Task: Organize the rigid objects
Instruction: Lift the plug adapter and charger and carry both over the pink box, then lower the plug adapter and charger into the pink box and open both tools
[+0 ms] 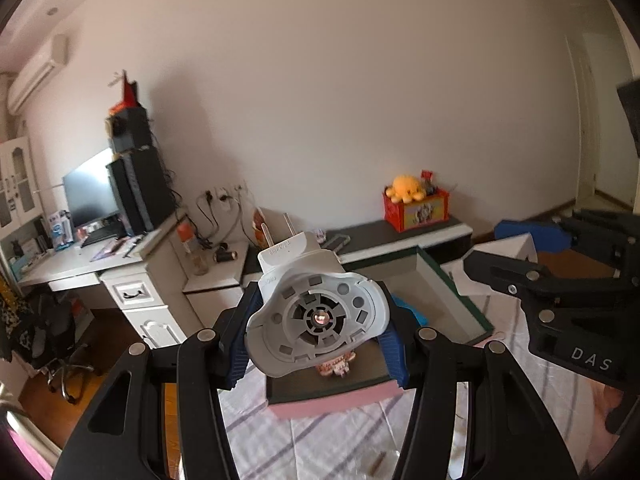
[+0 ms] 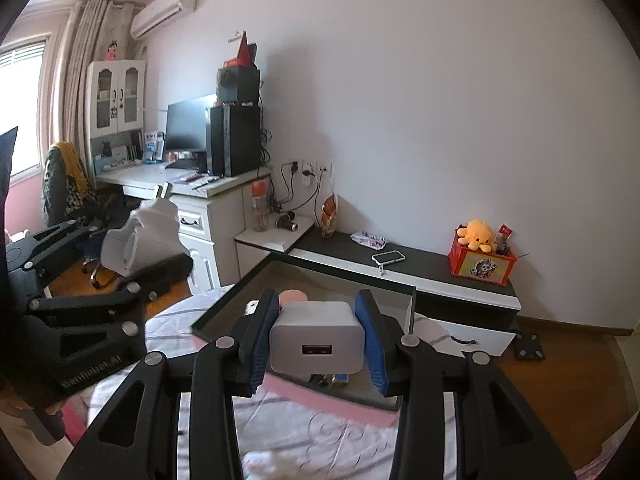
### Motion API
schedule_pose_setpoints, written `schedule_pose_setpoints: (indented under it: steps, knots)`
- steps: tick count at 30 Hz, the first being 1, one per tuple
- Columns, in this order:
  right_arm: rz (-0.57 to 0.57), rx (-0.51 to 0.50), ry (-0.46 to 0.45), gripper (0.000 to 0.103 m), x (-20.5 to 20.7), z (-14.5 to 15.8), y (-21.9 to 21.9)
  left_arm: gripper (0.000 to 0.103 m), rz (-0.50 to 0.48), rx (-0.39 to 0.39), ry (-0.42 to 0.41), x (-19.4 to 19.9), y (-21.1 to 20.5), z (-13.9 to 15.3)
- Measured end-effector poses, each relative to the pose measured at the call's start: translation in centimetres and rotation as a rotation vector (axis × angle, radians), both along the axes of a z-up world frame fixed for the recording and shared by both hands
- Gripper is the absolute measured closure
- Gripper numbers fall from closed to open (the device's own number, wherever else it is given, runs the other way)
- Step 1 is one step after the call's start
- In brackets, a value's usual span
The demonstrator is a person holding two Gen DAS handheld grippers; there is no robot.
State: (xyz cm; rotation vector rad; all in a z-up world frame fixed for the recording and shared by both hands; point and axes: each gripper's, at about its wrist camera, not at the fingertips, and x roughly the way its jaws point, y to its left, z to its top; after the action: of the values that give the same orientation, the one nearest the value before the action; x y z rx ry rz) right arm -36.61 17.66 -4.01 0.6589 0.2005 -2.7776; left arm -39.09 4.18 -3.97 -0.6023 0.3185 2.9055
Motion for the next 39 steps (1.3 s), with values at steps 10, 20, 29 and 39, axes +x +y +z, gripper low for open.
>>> schedule_pose_setpoints:
  steps: [10,20,29,39]
  knots:
    - [-0.029,0.034,-0.187,0.062,-10.2,-5.7,0.8,0.048,-0.042,-0.072,-0.216,-10.9,3.7,-6.1]
    - [-0.041,0.053,-0.34,0.062,-13.2,-10.9,1.8,0.047,-0.028,-0.104,-0.346,-14.2,4.5,-11.3]
    - [-0.061,-0.001,-0.311,0.052,-11.4,-9.4,2.8,0.014,-0.002,-0.079,-0.263,-11.3,3.1,-8.3]
    - [-0.061,-0.042,-0.128,0.013,-2.0,-2.9,2.0,0.0,0.061,0.038,-0.047,-0.6,-1.5,-1.8]
